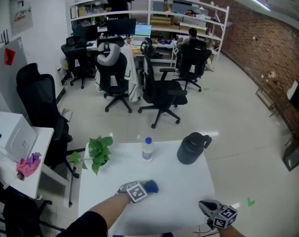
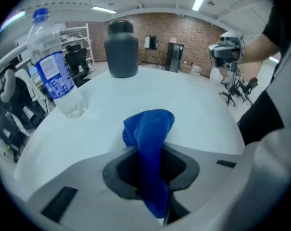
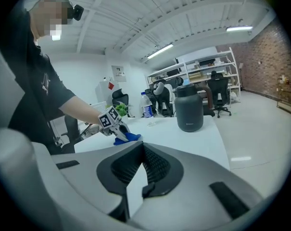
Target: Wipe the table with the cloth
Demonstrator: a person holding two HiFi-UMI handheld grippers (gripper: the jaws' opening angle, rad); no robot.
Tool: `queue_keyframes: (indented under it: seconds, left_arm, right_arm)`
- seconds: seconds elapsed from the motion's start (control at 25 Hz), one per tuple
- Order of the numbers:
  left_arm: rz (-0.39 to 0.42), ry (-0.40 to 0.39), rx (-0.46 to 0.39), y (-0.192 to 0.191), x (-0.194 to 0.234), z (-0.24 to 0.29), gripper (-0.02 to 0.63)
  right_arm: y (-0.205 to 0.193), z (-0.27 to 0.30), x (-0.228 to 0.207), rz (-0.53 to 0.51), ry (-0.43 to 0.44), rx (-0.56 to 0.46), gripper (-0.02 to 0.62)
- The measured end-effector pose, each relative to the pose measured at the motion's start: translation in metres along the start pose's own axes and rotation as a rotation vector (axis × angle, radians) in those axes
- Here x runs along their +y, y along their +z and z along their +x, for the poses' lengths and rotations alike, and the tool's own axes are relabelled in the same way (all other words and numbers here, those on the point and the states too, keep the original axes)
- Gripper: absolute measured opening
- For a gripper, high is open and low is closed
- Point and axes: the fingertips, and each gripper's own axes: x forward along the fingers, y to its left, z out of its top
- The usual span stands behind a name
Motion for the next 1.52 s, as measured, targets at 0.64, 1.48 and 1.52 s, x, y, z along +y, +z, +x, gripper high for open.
queue_keyframes:
  seconds: [0.64, 1.48, 1.52]
  left_arm:
    - [-0.105, 0.094, -0.080, 0.040, 0.034, -0.004, 0.072]
    - [-0.846, 0.503, -0.087, -0.349, -0.025, -0.194, 0.072]
    - [-0.839, 0.513, -0.085, -0.352, -0.025, -0.190, 0.072]
  right_arm:
    - [-0.001, -0.040, -0.010, 0.012, -0.069, 0.004, 0.008]
    - [0.037, 0.040, 0.046, -0.087, 0.067, 0.023, 0.008]
    - [0.038, 0.042, 0.048, -0.094, 0.071, 0.023, 0.008]
